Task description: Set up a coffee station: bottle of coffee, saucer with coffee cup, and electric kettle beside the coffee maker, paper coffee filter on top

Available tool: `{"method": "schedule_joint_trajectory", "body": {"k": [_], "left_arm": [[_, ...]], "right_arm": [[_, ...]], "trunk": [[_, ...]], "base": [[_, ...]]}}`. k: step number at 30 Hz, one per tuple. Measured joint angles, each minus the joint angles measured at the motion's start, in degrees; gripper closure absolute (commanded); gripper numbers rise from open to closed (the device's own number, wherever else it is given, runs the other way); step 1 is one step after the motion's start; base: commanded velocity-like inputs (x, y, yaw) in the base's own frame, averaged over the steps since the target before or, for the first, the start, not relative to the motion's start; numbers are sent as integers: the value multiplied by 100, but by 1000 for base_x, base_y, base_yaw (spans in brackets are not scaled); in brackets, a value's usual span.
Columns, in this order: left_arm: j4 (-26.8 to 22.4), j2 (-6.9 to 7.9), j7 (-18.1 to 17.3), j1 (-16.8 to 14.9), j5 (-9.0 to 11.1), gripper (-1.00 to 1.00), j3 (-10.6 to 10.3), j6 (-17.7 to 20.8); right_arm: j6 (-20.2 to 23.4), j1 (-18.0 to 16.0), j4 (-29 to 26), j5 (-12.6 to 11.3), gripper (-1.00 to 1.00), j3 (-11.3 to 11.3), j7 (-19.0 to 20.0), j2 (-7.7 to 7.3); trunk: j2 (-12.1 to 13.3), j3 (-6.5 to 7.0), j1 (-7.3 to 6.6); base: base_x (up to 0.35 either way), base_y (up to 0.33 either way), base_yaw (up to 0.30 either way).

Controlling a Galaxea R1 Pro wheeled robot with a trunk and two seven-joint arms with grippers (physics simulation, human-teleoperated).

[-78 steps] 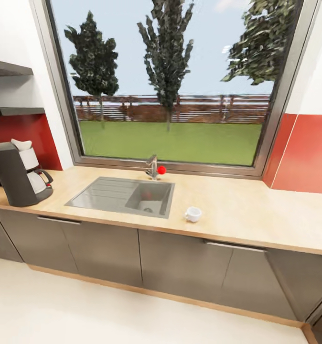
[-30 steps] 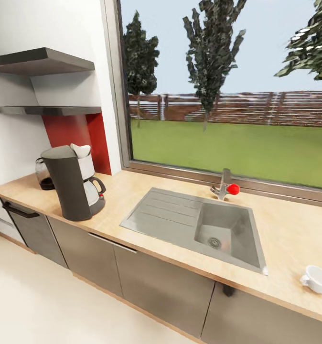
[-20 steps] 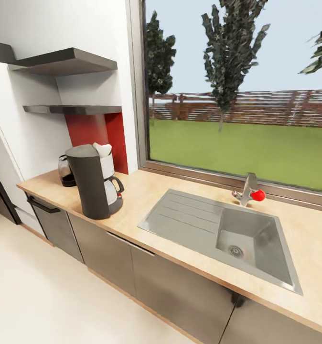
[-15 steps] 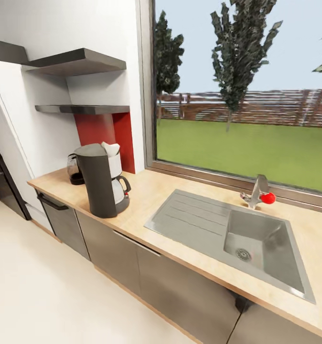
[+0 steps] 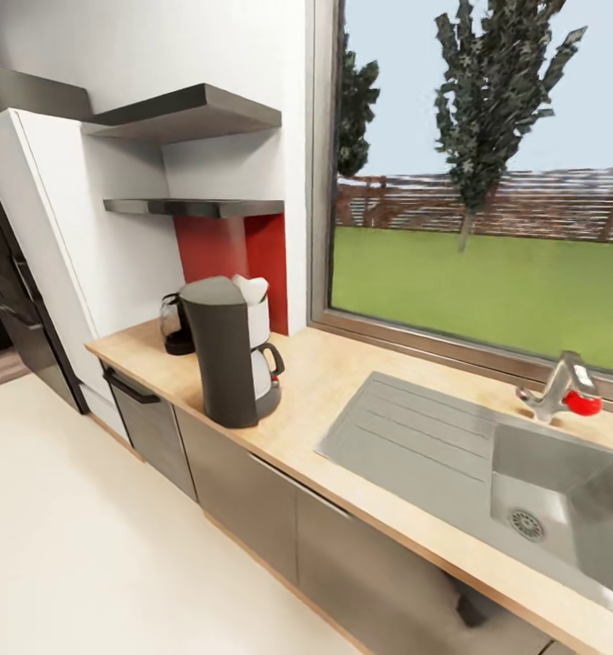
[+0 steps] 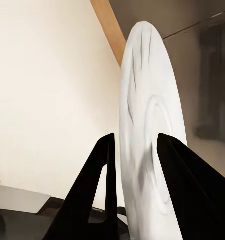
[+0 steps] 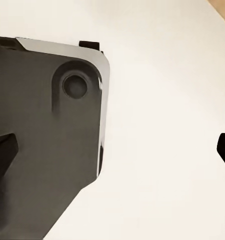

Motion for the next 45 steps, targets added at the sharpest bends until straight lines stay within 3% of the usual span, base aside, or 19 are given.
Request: {"method": "schedule_joint_trajectory", "body": {"k": [9, 35, 45], "left_arm": [[0, 5, 0, 0, 1, 100, 1, 0], [0, 5, 0, 7, 4, 100, 1, -2], [-6, 5, -59, 7, 33, 100, 2, -3]], "right_arm": [[2, 0, -2, 3, -100, 0, 7, 112], [-3, 0, -9, -15, -100, -6, 4, 115], [-6, 2, -11, -23, -100, -9, 15, 115]], "trunk": [[0, 0, 1], [1, 0, 2], [1, 39, 1]], "base": [[198, 248, 0], [17, 301, -1], [38, 304, -202]]}}
